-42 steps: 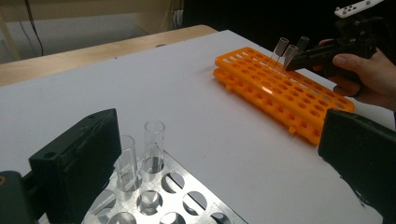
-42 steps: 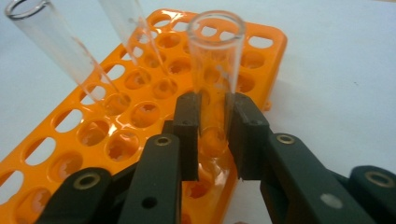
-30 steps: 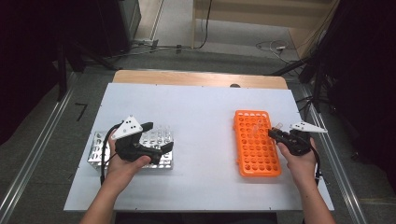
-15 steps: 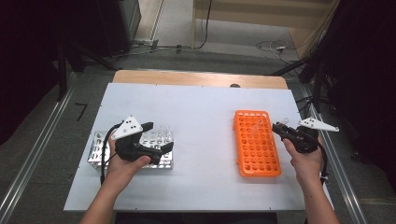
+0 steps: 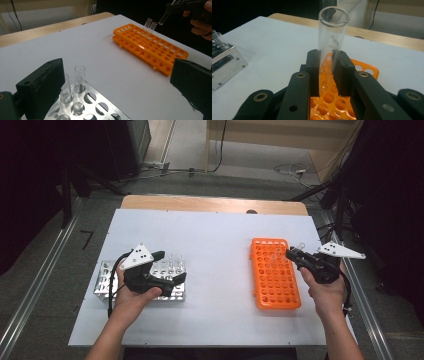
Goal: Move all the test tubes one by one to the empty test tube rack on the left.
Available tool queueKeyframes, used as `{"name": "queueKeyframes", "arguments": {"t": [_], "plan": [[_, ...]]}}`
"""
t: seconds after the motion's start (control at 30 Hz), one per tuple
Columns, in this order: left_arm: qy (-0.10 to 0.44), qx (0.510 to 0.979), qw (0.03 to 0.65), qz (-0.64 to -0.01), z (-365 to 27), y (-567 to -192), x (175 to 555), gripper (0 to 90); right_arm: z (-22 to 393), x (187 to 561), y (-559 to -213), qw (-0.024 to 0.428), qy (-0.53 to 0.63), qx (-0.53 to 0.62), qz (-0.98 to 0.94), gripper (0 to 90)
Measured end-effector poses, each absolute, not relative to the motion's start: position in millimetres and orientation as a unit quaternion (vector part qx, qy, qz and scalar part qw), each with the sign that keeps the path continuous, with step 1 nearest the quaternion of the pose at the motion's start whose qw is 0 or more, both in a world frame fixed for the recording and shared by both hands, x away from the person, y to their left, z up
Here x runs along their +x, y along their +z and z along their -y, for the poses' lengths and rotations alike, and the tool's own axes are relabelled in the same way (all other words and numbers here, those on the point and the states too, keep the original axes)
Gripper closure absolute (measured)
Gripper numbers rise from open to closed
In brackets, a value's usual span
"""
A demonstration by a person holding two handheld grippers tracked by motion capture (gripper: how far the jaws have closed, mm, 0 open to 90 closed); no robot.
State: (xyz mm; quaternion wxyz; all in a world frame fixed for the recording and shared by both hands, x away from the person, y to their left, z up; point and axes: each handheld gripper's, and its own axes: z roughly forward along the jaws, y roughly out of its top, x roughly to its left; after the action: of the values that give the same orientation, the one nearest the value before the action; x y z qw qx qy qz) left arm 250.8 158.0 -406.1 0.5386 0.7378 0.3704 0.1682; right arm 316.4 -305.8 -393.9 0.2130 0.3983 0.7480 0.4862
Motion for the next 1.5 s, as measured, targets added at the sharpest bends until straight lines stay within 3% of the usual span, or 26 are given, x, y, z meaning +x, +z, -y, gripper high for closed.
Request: {"name": "queueKeyframes", "arguments": {"t": [0.37, 1.03, 1.5], "plan": [[0.168, 0.742, 0.537, -0.366, -153, -405, 249, 0.0, 280, 305, -386, 0.202, 0.491, 0.362, -0.766, 73.0], [0.155, 0.754, 0.536, -0.347, -133, -405, 245, 0.0, 217, 289, -403, 0.16, 0.474, 0.29, -0.816, 73.1], [0.145, 0.766, 0.53, -0.333, -114, -405, 241, 3.1, 179, 276, -418, 0.164, 0.443, 0.243, -0.847, 73.1]]}}
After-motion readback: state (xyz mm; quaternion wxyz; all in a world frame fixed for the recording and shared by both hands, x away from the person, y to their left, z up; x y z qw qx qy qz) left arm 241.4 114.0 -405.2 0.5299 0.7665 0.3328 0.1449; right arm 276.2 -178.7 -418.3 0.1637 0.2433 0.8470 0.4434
